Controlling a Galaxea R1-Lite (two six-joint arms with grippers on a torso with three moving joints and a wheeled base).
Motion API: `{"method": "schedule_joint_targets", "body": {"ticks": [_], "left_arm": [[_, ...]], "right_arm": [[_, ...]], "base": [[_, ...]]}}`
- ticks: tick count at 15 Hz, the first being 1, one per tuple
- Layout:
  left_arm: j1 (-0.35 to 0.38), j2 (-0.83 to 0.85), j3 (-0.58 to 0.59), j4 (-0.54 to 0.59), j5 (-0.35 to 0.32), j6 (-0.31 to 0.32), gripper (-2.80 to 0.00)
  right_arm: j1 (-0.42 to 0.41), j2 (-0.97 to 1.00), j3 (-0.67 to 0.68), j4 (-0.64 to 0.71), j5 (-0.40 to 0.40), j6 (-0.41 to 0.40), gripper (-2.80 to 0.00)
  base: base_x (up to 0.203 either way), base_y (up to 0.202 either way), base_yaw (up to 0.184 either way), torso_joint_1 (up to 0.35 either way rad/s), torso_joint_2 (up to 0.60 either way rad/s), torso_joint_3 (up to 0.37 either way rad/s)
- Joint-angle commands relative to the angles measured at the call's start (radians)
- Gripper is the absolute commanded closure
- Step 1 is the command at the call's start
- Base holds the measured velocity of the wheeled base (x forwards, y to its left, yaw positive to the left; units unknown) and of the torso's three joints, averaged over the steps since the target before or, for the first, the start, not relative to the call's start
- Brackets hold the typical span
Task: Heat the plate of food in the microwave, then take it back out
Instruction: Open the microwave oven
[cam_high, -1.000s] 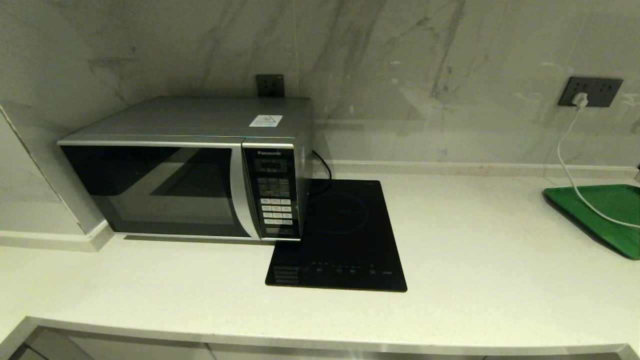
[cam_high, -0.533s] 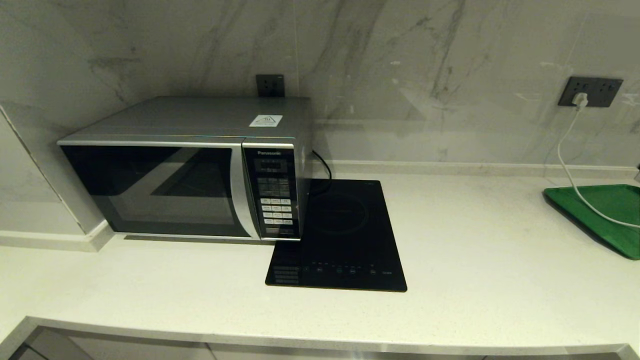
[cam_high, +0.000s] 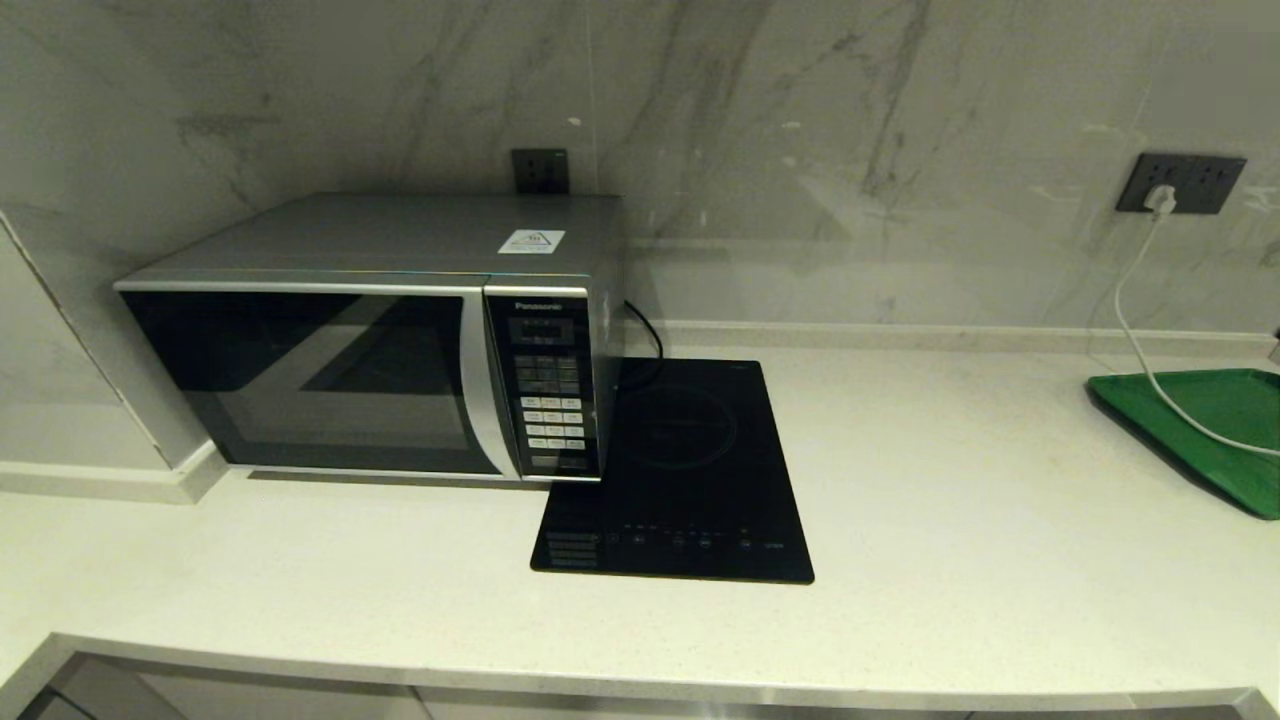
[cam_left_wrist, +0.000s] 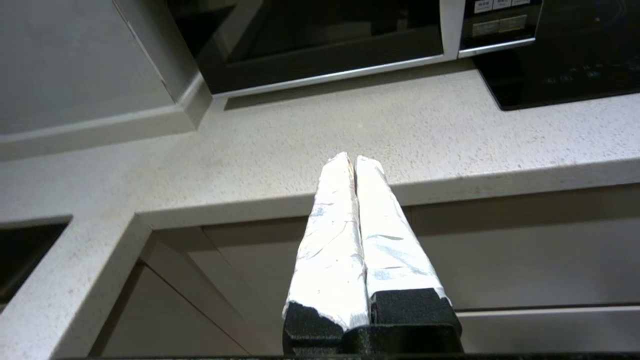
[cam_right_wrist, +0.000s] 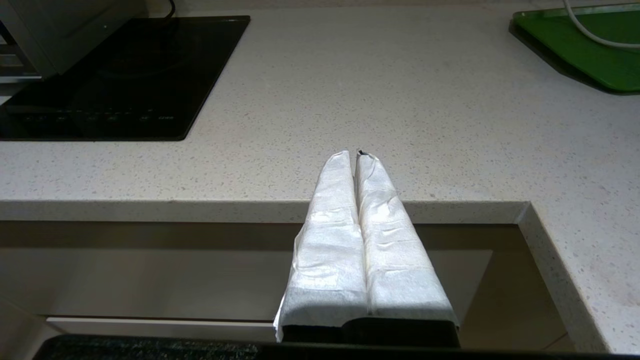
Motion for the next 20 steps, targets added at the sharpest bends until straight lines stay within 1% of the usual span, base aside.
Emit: {"method": "schedule_joint_targets", "body": {"ticks": [1, 2, 3, 5, 7, 9, 12, 13, 15, 16, 18, 20], "left_arm": [[0.0, 0.0, 0.042, -0.106, -0.02, 0.005, 0.0], [0.0, 0.0, 0.039, -0.07, -0.059, -0.007, 0.0], [0.0, 0.001, 0.033, 0.001, -0.084, -0.029, 0.0], [0.0, 0.002, 0.029, 0.012, -0.079, -0.06, 0.0], [0.0, 0.002, 0.028, 0.02, -0.066, -0.119, 0.0], [0.0, 0.002, 0.03, 0.014, -0.062, -0.126, 0.0], [0.0, 0.0, 0.017, 0.035, -0.059, -0.111, 0.0], [0.0, 0.002, -0.022, 0.059, -0.056, -0.113, 0.0], [0.0, 0.039, -0.194, 0.158, -0.06, -0.116, 0.0], [-0.001, 0.093, -0.322, 0.215, -0.063, -0.118, 0.0], [-0.008, 0.283, -0.547, 0.307, -0.067, -0.125, 0.0], [-0.026, 0.54, -0.775, 0.423, -0.076, -0.136, 0.0]], "right_arm": [[0.001, 0.0, 0.0, 0.0, 0.0, 0.0, 0.0], [0.001, 0.0, 0.0, 0.0, 0.0, 0.0, 0.0], [0.001, 0.0, 0.0, 0.0, 0.0, 0.0, 0.0], [0.001, 0.0, 0.0, 0.0, 0.0, 0.0, 0.0], [0.001, 0.0, 0.001, 0.0, -0.001, 0.0, 0.0], [0.001, 0.0, 0.0, 0.0, 0.0, 0.0, 0.0], [0.001, 0.0, 0.0, 0.0, 0.0, 0.0, 0.0], [0.001, 0.0, 0.001, 0.0, 0.0, 0.0, 0.0], [0.001, 0.0, 0.0, 0.0, 0.0, 0.0, 0.0], [0.001, 0.0, 0.0, 0.0, 0.0, 0.0, 0.0], [0.001, 0.0, 0.0, 0.0, 0.0, 0.0, 0.0], [0.001, 0.0, 0.0, 0.0, 0.0, 0.0, 0.0]], "base": [[0.0, 0.0, 0.0, 0.0, 0.0, 0.0], [0.0, 0.0, 0.0, 0.0, 0.0, 0.0], [0.0, 0.0, 0.0, 0.0, 0.0, 0.0], [0.0, 0.0, 0.0, 0.0, 0.0, 0.0], [0.0, 0.0, 0.0, 0.0, 0.0, 0.0], [0.0, 0.0, 0.0, 0.0, 0.0, 0.0], [0.0, 0.0, 0.0, 0.0, 0.0, 0.0], [0.0, 0.0, 0.0, 0.0, 0.0, 0.0], [0.0, 0.0, 0.0, 0.0, 0.0, 0.0], [0.0, 0.0, 0.0, 0.0, 0.0, 0.0], [0.0, 0.0, 0.0, 0.0, 0.0, 0.0], [0.0, 0.0, 0.0, 0.0, 0.0, 0.0]]}}
